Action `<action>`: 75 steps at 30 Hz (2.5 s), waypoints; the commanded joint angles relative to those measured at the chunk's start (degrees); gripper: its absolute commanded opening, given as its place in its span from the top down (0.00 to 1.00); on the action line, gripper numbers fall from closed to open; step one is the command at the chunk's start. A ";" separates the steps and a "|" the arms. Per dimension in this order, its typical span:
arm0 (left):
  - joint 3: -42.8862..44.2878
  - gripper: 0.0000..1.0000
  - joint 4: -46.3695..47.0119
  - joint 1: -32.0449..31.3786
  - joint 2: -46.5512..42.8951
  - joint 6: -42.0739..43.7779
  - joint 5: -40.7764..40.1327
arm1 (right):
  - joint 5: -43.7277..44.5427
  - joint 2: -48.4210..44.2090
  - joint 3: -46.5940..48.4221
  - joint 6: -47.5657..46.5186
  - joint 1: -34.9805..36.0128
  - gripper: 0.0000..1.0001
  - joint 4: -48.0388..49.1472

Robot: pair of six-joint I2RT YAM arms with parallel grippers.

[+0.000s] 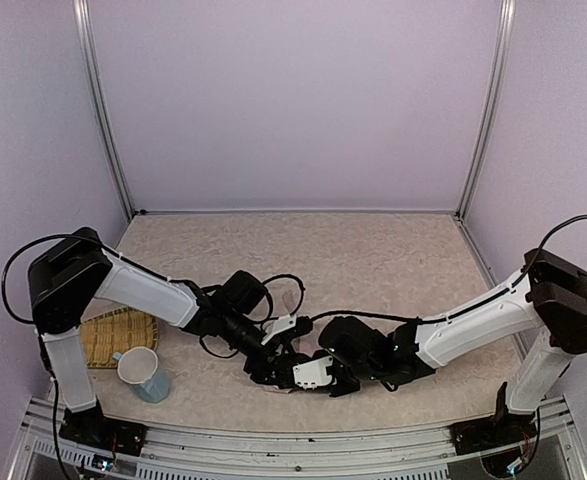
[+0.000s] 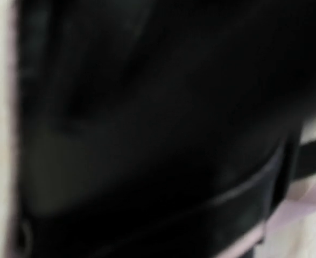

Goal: Put away the umbrella

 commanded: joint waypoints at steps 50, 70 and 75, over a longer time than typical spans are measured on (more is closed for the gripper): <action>-7.35 0.33 1.79 -14.25 -2.06 7.64 -32.83 | -48.77 11.81 14.15 23.32 -17.90 0.55 -24.23; -7.23 0.50 -0.18 -8.00 1.43 3.84 -20.98 | -9.58 -23.36 -10.19 14.38 -2.85 0.03 -3.46; -7.41 0.49 -0.10 -7.51 1.49 4.07 -19.56 | -4.91 -17.12 -7.75 9.63 -1.95 0.02 -0.54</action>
